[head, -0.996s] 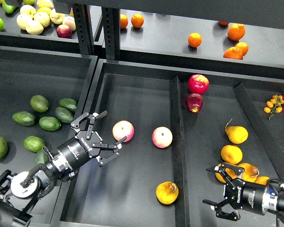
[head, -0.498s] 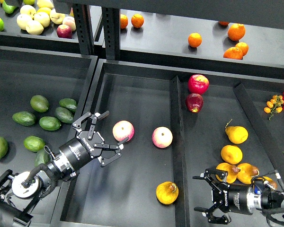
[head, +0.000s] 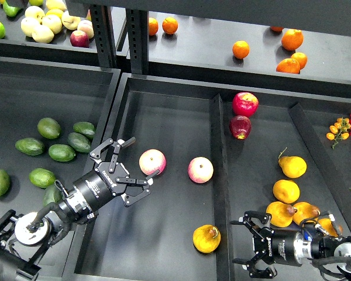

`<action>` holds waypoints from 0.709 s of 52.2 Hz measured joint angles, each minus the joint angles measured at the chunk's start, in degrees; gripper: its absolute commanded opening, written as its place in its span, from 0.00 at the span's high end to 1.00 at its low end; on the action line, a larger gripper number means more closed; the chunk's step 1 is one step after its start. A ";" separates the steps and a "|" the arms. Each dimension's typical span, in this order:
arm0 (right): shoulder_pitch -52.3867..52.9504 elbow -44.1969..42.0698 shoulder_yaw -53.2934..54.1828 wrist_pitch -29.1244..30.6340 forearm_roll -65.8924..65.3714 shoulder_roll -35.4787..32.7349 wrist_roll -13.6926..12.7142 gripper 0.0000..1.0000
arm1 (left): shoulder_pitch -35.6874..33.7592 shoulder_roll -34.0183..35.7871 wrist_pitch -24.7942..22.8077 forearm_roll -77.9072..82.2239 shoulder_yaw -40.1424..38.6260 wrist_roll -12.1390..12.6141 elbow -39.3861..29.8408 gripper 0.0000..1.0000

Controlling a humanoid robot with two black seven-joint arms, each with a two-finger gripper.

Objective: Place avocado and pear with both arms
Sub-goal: 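Move the right gripper down toward the yellow pear nearest the robot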

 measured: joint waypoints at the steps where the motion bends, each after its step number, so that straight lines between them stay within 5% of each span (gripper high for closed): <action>1: 0.18 -0.29 -0.12 0.00 0.00 0.29 0.00 0.01 | 0.00 0.00 0.00 0.00 0.00 0.00 -0.02 0.00; 37: 2.00 -8.47 -2.20 -0.01 -0.18 7.45 0.00 0.07 | 0.00 0.00 0.02 -0.03 0.08 0.00 -0.20 0.00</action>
